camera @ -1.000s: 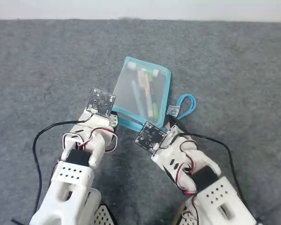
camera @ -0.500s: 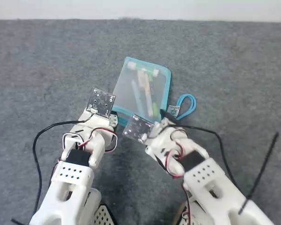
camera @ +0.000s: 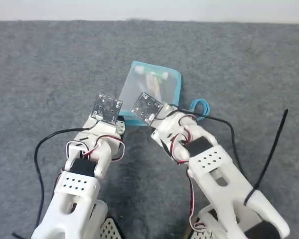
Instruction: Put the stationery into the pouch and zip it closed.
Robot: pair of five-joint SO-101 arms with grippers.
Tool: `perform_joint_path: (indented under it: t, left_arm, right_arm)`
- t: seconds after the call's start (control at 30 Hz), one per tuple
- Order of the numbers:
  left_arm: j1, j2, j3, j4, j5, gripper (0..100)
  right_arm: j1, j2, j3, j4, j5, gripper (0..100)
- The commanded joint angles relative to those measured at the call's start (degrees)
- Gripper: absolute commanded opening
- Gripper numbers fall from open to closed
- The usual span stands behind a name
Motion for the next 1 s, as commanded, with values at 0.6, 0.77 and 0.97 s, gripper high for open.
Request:
perform_joint_path:
  t: [0.6, 0.77, 0.97]
  left_arm:
    - [0.7, 0.5, -6.0, 4.1, 0.1, 13]
    - [1.0, 0.5, -4.9, 3.8, -1.1, 9]
    - [6.0, 0.1, -2.9, 2.3, -6.2, 1]
  right_arm:
    - [-6.8, -21.2, -13.6, 24.1, 3.4, 0.6]
    - [-6.8, -21.1, -12.0, 23.9, 3.4, 0.6]
    - [-6.3, -21.1, -8.8, 22.4, 2.9, 0.7]
